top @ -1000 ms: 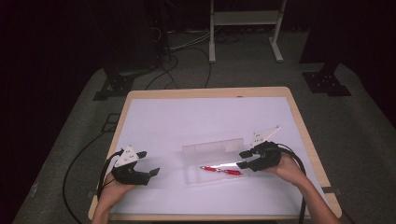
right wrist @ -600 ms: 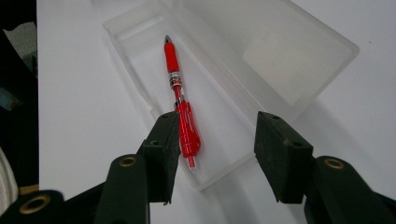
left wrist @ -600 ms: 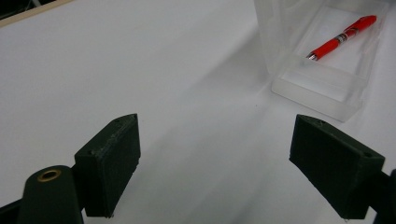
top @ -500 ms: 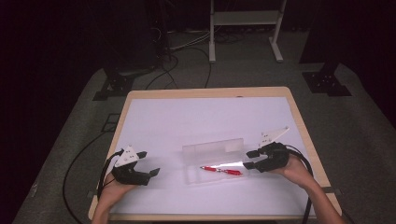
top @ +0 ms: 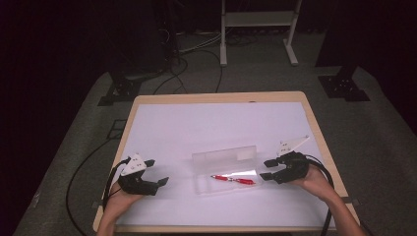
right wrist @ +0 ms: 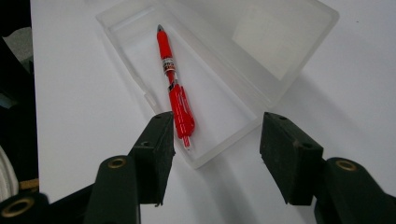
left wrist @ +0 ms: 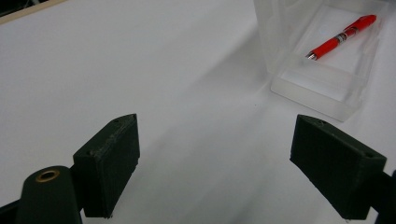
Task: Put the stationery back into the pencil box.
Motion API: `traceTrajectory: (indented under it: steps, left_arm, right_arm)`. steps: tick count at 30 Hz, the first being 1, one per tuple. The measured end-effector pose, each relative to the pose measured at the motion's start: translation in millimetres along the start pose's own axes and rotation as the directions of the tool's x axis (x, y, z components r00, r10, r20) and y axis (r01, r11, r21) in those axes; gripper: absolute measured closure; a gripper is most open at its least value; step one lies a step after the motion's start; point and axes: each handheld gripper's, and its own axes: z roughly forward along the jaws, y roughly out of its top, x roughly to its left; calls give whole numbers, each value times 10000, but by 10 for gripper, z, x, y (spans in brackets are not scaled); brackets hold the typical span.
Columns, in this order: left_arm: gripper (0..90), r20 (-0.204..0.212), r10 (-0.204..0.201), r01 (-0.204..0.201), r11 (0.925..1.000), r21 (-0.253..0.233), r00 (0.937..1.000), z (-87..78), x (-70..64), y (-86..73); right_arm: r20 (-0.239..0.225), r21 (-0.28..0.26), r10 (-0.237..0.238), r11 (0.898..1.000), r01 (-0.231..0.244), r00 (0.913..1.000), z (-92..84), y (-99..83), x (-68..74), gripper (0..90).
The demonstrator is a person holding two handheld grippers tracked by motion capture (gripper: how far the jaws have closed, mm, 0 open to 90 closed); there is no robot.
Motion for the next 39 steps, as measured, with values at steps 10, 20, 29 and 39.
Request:
traceTrajectory:
  steps: [10,20,29,39]
  left_arm:
    - [150,67,-65,65,10000,9,10000,8,-1,2]
    - [145,125,-89,89,10000,31,9999,21,-9,12]
    - [139,163,-101,101,9999,16,9998,25,-14,19]
    - [136,198,-64,64,10000,1,9998,30,-29,30]
  right_arm:
    - [101,38,202,9998,-202,9997,-39,-100,-15,399]
    - [382,-44,326,9995,-324,9987,-122,-168,-25,384]
    - [471,-98,406,9991,-402,9981,-171,-247,-21,383]
    - [617,-230,507,9985,-494,9968,-231,-317,5,383]
